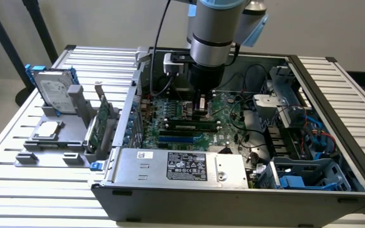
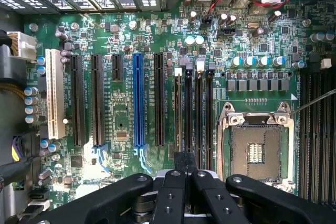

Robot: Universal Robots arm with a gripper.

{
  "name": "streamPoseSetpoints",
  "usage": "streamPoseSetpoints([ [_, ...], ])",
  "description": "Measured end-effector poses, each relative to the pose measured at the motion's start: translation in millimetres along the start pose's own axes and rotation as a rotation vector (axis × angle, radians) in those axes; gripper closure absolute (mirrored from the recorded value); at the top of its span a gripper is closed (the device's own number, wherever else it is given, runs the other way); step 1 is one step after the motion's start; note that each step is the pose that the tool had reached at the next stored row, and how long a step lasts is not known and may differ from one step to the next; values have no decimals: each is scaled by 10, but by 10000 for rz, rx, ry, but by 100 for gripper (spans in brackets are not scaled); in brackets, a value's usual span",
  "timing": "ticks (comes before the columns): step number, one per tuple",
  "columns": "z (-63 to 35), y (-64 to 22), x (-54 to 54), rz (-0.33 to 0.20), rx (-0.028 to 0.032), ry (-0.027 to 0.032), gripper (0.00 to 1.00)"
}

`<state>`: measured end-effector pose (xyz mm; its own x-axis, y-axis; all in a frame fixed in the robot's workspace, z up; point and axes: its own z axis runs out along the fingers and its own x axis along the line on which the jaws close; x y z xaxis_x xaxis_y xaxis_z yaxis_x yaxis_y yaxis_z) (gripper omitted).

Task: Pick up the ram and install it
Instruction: 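Press down the ram until it locks into place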

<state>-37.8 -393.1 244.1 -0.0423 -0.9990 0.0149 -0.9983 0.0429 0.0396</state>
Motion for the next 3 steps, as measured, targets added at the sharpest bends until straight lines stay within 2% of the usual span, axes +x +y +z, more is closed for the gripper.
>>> streamPoseSetpoints([
  [3, 0, 0, 0, 0, 0, 0, 89],
])
